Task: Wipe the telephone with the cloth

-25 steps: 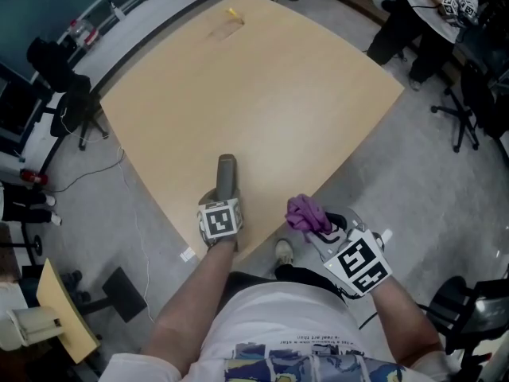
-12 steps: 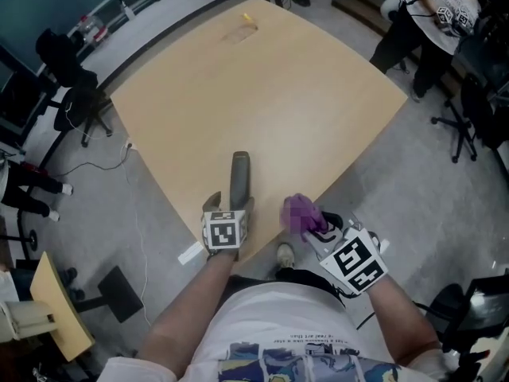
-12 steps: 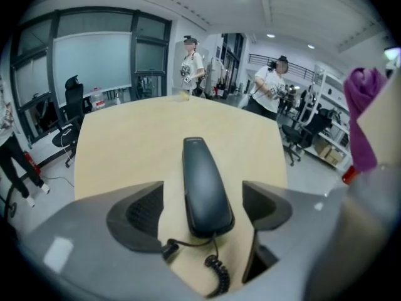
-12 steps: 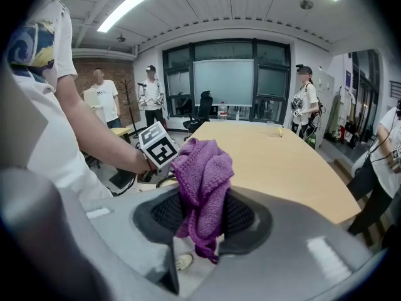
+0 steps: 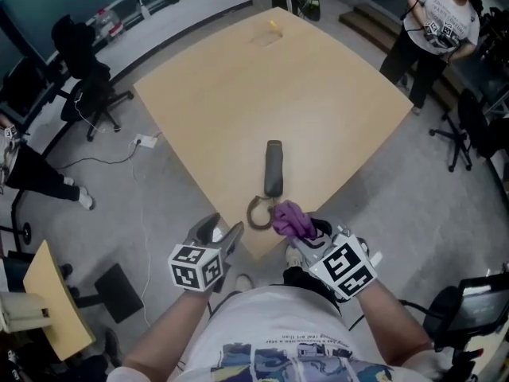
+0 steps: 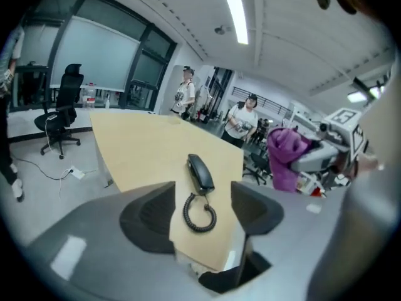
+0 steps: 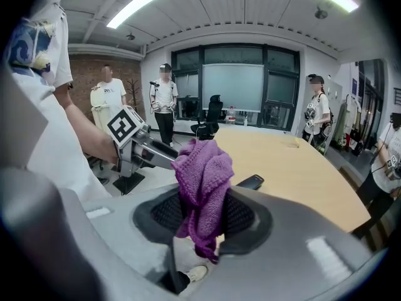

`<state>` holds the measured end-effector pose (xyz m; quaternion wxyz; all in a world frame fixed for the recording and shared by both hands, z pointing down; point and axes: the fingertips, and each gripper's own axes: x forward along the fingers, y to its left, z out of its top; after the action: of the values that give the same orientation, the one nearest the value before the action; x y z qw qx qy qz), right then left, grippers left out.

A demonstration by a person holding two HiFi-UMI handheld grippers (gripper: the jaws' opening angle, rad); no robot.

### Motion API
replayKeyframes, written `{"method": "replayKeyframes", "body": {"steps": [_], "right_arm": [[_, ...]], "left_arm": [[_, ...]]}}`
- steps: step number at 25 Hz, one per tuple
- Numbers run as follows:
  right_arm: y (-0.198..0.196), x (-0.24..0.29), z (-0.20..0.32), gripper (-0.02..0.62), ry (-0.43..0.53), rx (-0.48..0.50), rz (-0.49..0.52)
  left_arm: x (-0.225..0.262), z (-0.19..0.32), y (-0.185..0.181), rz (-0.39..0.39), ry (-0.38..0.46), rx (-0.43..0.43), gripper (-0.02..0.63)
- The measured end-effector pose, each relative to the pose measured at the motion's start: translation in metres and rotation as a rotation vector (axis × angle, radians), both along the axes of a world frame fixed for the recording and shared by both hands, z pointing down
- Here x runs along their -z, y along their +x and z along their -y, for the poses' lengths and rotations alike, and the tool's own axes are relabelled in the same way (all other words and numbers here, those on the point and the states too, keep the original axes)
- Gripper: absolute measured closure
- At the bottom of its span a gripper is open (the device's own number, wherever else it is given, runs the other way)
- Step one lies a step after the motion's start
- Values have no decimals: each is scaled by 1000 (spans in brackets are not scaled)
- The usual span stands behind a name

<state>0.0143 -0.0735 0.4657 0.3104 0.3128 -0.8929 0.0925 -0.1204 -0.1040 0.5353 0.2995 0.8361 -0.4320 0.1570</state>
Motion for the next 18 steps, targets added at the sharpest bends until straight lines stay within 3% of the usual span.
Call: {"method": "replayKeyframes", "body": {"steps": [3, 7, 14, 18], "right_arm": [[-28, -1, -22, 459, -3, -9, 2], [-55, 2, -48, 459, 2, -41, -1], [-81, -1, -92, 459, -8, -63, 6], [-72, 5, -106, 459, 28, -69, -24]], "left_arm": [[15, -34, -29, -25, 23, -30, 376], [33, -67, -44, -76, 49, -121, 603], [47, -116, -38, -196, 44, -273, 604], [50, -135, -18, -211, 59, -348, 603]]}}
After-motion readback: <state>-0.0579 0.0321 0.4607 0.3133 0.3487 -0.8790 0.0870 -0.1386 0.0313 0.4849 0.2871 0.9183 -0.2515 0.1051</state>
